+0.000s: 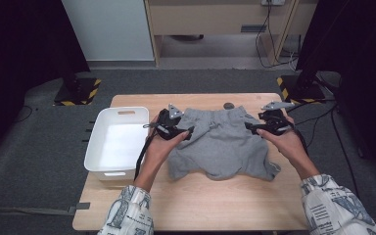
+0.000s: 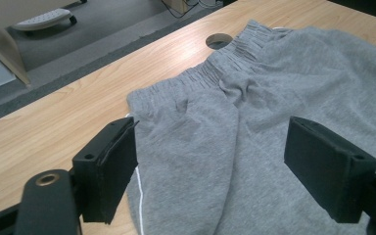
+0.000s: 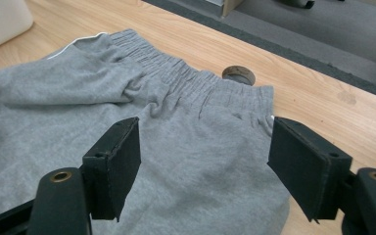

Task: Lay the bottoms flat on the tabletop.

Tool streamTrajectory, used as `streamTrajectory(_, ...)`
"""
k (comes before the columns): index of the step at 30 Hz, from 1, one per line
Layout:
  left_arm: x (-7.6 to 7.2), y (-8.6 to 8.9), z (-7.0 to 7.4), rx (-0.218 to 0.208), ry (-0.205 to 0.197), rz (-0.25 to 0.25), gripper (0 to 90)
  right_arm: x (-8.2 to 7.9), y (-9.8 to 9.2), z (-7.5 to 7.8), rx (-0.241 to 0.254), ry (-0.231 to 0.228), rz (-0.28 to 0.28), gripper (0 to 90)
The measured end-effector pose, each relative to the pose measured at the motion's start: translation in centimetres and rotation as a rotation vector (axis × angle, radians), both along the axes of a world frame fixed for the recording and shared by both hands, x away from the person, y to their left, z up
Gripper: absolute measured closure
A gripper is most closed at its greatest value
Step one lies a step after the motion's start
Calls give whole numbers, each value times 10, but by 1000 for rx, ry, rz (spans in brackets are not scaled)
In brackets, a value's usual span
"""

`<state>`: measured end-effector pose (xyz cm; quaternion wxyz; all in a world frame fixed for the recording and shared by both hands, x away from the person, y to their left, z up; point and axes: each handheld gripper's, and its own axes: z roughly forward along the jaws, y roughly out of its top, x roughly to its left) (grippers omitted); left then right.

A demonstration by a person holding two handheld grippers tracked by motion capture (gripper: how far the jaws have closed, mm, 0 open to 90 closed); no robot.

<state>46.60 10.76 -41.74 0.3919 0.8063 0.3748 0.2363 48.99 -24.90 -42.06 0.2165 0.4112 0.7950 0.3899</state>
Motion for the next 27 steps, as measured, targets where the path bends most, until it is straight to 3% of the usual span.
streamTrajectory(11,-18,2,-3,-3,-14,-16,113,-22,-9,0,21,-16,37,365)
streamTrajectory(21,-38,7,-12,-13,-26,-30,131,-45,-19,-9,15,-18,59,482)
streamTrajectory(27,-47,9,-22,-11,-7,-26,188,-63,-20,-18,3,-22,73,535)
